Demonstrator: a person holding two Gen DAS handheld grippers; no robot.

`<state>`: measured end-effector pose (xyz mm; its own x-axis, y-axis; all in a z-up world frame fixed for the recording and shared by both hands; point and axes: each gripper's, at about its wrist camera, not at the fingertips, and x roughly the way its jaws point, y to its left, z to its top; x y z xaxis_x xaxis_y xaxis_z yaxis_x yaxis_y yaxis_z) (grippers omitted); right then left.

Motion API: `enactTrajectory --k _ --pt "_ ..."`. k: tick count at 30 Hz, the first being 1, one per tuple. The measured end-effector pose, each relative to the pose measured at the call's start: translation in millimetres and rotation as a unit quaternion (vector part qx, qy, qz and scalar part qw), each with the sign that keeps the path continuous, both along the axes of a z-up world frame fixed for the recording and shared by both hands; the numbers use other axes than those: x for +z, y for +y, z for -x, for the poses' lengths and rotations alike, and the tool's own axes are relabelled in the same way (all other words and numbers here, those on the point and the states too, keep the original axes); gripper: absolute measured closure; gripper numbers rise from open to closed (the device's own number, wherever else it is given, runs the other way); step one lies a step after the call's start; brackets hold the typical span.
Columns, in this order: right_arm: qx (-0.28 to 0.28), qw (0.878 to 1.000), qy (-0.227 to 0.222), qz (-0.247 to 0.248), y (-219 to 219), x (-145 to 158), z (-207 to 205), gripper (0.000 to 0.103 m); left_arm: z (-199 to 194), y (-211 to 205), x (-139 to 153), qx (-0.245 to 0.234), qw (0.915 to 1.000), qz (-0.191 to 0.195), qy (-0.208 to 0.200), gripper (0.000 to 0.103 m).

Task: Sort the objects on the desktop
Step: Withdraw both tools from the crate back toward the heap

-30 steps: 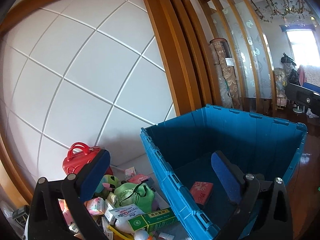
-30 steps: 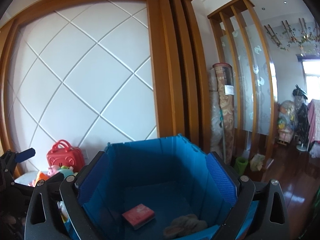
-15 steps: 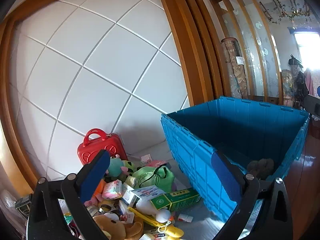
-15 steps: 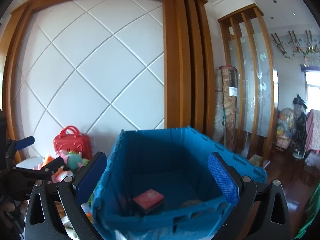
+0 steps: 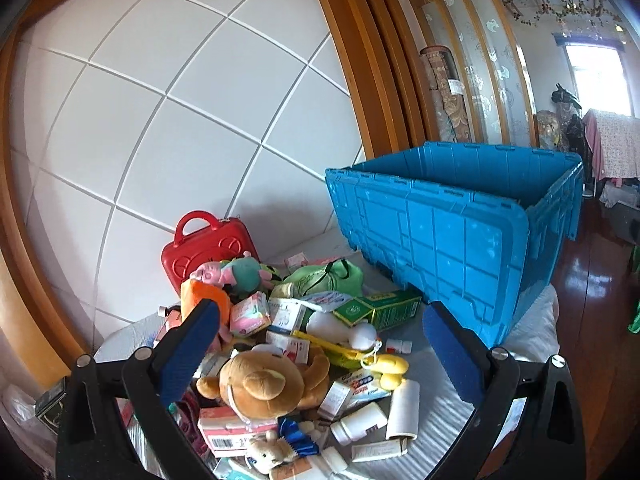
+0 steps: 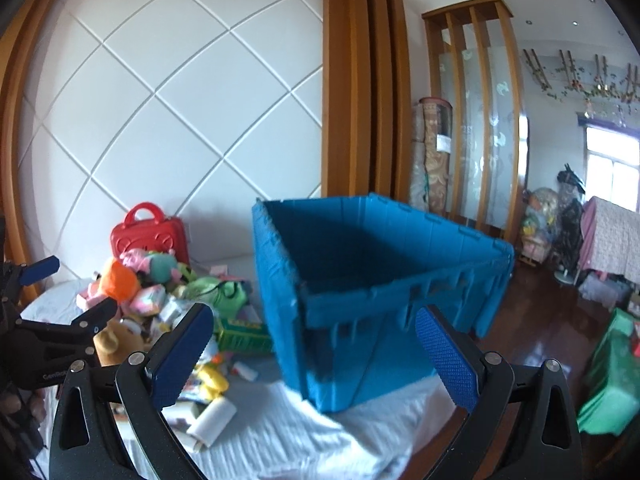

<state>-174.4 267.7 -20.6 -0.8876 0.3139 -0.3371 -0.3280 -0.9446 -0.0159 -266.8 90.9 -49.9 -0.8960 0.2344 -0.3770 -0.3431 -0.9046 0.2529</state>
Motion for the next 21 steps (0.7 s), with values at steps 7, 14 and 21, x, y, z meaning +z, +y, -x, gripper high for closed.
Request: enactTrajectory --k 7,14,21 --pt "0.025 0.999 -0.018 -0.011 -30 -18 10 0.000 9 -35 -28 0.034 0.9992 0.000 -0.019 0.000" --pt "0.061 0.997 -0.047 -0.005 -40 -41 40 0.000 23 -48 -48 0.068 0.9969 0.005 -0.040 0.000" --pt "0.085 0.995 -0.060 -0.005 -34 -55 52 0.000 30 -49 -65 0.096 0.9937 0.001 -0.058 0.000"
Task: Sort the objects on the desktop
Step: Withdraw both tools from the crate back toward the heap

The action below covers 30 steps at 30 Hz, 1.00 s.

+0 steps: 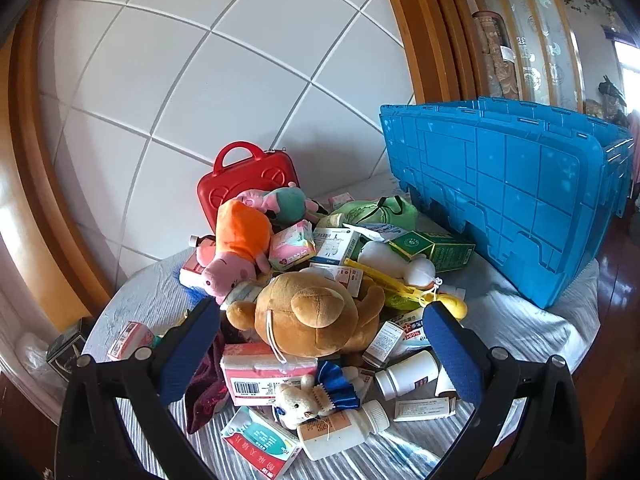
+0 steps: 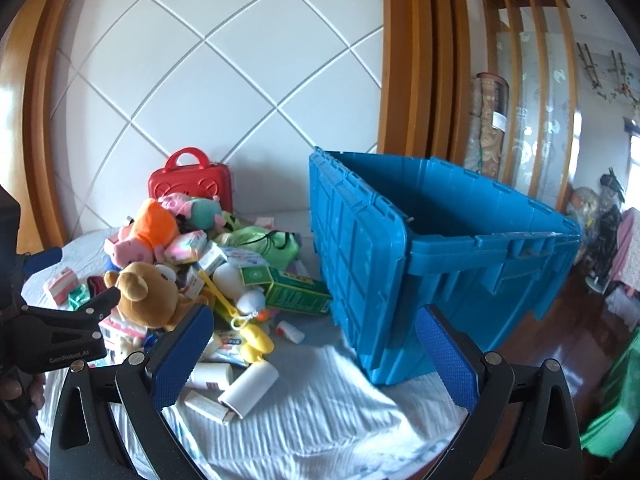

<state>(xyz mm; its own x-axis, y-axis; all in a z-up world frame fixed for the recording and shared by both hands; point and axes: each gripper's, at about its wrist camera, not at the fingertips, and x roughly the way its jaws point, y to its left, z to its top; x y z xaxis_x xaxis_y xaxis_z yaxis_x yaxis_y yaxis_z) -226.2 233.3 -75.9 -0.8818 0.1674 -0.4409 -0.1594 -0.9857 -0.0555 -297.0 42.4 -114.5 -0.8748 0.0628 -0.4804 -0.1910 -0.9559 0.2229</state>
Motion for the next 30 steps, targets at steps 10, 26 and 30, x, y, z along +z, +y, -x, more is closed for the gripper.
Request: enactTrajectory --k 10,26,30 --pt "0.023 0.999 -0.031 0.031 13 -42 3 0.000 -32 -46 -47 0.059 0.9982 0.005 -0.008 0.000" --pt "0.051 0.997 -0.057 0.027 -42 -61 73 0.000 12 -108 -65 0.039 0.9990 0.015 -0.018 0.000" --pt "0.036 0.997 -0.064 0.023 -53 -67 92 0.000 34 -95 -72 -0.011 0.9994 0.027 -0.016 0.000"
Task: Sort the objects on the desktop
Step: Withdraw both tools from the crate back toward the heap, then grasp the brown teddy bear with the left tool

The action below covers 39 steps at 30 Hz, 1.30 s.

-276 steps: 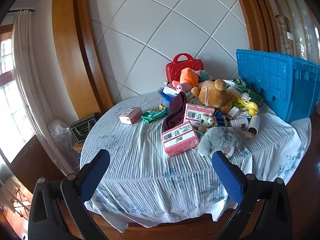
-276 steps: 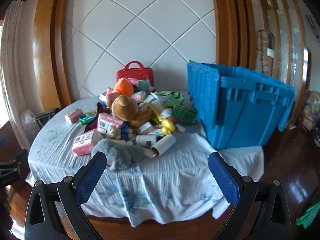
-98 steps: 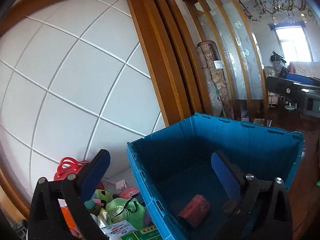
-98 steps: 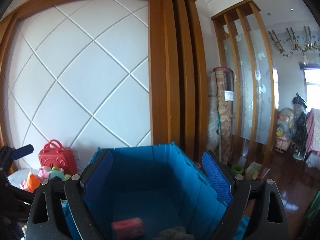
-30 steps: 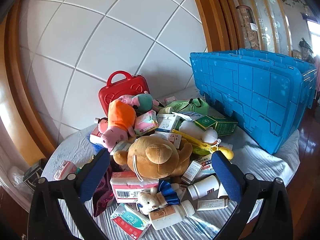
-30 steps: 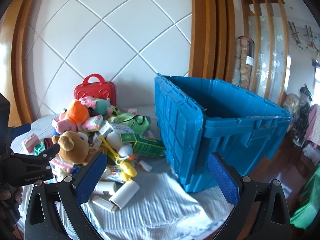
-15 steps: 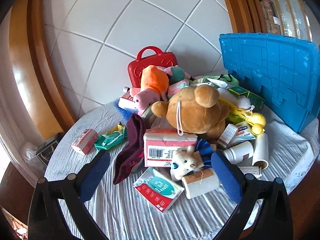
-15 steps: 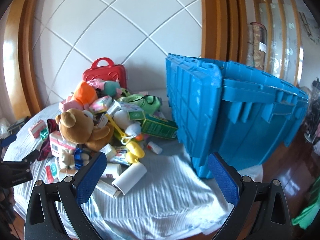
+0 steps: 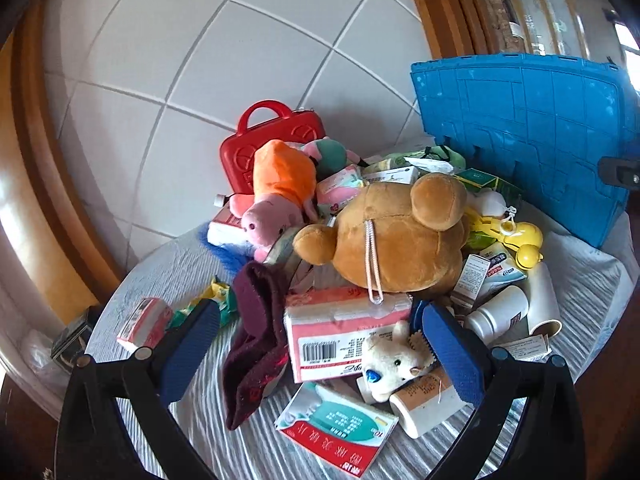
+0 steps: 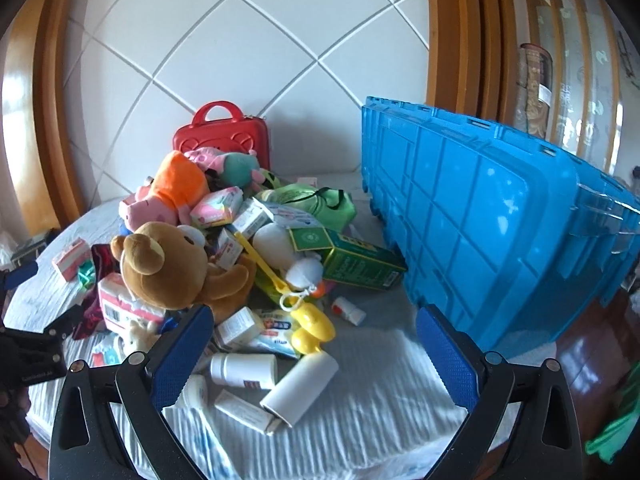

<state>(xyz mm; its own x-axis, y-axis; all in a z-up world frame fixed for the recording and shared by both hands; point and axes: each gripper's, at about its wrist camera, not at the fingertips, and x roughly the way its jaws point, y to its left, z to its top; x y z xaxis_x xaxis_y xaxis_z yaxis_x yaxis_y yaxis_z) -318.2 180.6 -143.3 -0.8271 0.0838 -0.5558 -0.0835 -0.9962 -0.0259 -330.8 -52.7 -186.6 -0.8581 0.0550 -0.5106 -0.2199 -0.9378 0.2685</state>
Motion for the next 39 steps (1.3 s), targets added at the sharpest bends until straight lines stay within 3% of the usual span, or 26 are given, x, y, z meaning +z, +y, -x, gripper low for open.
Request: enactTrajectory --k 6,12,17,22,25,29,33,36,39 --pt "-0.019 1.000 -0.012 0.004 -12 -8 24 0.000 20 9 -11 -0.058 0.9983 0.007 0.002 0.000" --pt "-0.012 0.999 -0.043 -0.001 -19 -36 34 0.000 32 -6 -21 -0.055 0.9984 0.002 -0.011 0.000" --pt "0.060 0.998 -0.035 0.009 -32 -51 49 0.000 40 -18 -28 -0.025 0.9992 0.011 -0.029 0.000" --pt "0.131 0.991 -0.023 -0.021 -58 -49 63 0.000 48 -22 -21 -0.006 0.9997 0.010 -0.022 0.000" --pt "0.150 0.987 -0.021 -0.046 -64 -52 69 0.001 56 -24 -14 -0.005 0.9999 -0.004 -0.015 0.000" --pt "0.149 0.988 -0.034 -0.022 -53 -61 80 0.001 73 -20 -13 -0.021 0.9996 -0.002 -0.017 0.000" --pt "0.125 0.991 -0.036 -0.016 -41 -65 90 0.002 85 -15 -7 -0.076 0.9970 -0.009 -0.013 0.000" --pt "0.125 0.990 -0.057 0.023 -32 -68 106 0.006 91 -16 -4 -0.161 0.9866 -0.007 -0.029 0.000" --pt "0.111 0.991 -0.063 0.047 -25 -68 116 0.008 97 -19 -3 -0.196 0.9797 0.018 -0.038 0.000"
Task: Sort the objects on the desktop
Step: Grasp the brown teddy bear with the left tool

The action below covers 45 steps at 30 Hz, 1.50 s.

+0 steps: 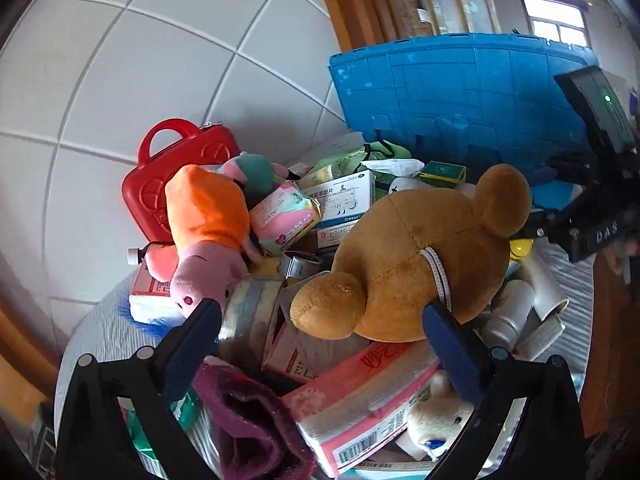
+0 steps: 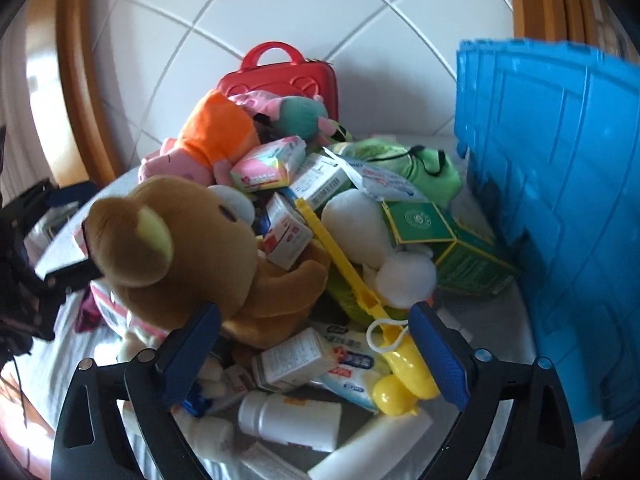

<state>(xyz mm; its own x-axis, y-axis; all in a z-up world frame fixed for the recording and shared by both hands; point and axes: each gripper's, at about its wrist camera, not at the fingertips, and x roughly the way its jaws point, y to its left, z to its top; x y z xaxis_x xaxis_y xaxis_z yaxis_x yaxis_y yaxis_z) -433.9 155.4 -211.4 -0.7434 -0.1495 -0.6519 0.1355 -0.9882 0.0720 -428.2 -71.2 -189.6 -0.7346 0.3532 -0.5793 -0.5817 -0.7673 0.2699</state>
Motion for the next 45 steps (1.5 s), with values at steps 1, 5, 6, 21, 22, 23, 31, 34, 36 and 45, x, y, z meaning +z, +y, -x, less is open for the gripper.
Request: enactTrajectory --k 1,5,6,21,22,23,31,34,36,45 --pt "-0.003 1.000 0.007 -0.015 -1 0 1 0.008 1 -1 -1 -0.012 0.9999 0.007 -0.005 0.000" --pt "0.010 1.000 -0.018 -0.001 1 -4 11 0.015 4 -6 -8 -0.032 0.9988 0.018 -0.033 0.000" --pt "0.005 0.999 -0.027 0.023 4 -5 14 0.018 2 -7 -10 -0.036 0.9985 0.021 -0.036 0.000" --pt "-0.051 0.975 -0.134 0.173 6 -30 66 0.057 27 0 -24 -0.125 0.9895 0.023 -0.068 0.013" --pt "-0.052 0.972 -0.139 0.183 7 -32 68 0.057 29 0 -25 -0.133 0.9885 0.024 -0.068 0.014" --pt "-0.056 0.966 -0.149 0.202 11 -34 70 0.057 29 2 -25 -0.140 0.9874 0.029 -0.068 0.017" --pt "-0.071 0.960 -0.155 0.224 19 -38 71 0.057 35 -38 -6 -0.099 0.9842 -0.094 -0.112 0.024" --pt "-0.064 0.962 -0.153 0.217 15 -39 73 0.057 36 -45 -17 -0.026 0.9828 -0.130 -0.128 0.024" --pt "-0.058 0.967 -0.146 0.203 12 -37 72 0.057 35 -47 -21 0.011 0.9788 -0.153 -0.136 0.024" --pt "-0.050 0.970 -0.141 0.192 14 -36 65 0.057 33 -53 -16 0.068 0.9528 -0.261 -0.140 0.024"
